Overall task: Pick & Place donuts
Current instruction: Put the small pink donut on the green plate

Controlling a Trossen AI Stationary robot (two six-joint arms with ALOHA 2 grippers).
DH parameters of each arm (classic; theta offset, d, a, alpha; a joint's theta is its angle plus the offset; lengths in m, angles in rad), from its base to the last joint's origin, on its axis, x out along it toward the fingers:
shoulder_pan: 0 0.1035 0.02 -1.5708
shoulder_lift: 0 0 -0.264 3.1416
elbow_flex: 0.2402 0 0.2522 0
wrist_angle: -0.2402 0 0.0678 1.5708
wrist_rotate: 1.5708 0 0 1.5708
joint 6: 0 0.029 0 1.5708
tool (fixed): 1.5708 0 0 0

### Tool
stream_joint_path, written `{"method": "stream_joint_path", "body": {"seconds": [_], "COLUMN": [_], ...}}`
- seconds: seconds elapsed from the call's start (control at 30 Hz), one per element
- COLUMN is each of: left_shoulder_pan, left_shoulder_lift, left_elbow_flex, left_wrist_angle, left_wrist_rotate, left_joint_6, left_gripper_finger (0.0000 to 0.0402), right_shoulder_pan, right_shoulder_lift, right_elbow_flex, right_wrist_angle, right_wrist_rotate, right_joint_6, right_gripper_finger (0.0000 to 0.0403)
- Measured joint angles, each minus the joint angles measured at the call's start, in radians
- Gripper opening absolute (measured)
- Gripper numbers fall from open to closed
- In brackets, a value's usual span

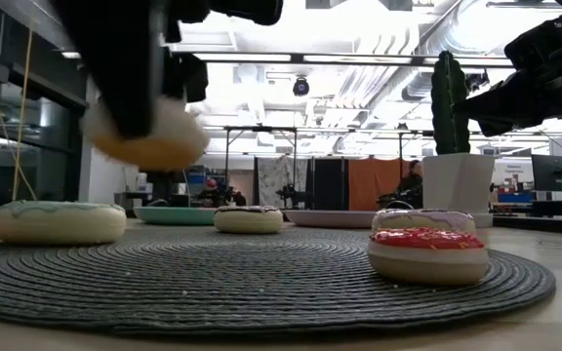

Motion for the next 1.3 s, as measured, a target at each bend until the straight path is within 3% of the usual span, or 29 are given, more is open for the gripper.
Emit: {"method": "stream_joint_path", "body": {"seconds": [0.3,0.67,0.83,1.17,1.3], "left_shoulder_pan": [0.135,0.357,0.467,0.690,0.765], "left_shoulder_lift": [-0.056,-0.074,-0.083,-0.104,-0.104], "left_elbow_flex": [0.000,0.000,0.000,0.000,-0.006], "left_wrist_angle": [-0.004,-0.041,-0.127,-0.315,-0.320], "left_wrist_rotate": [0.056,0.097,0.072,-0.121,-0.161], "left_joint_6": [-0.396,-0.455,-0.361,-0.056,0.059], "left_gripper_finger": [0.0232,0.0232,0.0232,0.0232,0.0232], "right_shoulder_pan": [0.000,0.000,0.000,0.000,0.000], "right_shoulder_lift": [0.000,0.000,0.000,0.000,0.000], "right_elbow_flex": [0.000,0.000,0.000,0.000,0.000], "right_wrist_angle": [0.000,0.000,0.000,0.000,0.000], "right_wrist_rotate": [0.000,0.000,0.000,0.000,0.000], "right_joint_6": [0.000,0.000,0.000,0.000,0.000], "right_gripper_finger": [0.0000,0.0000,0.0000,0.0000,0.0000]}}
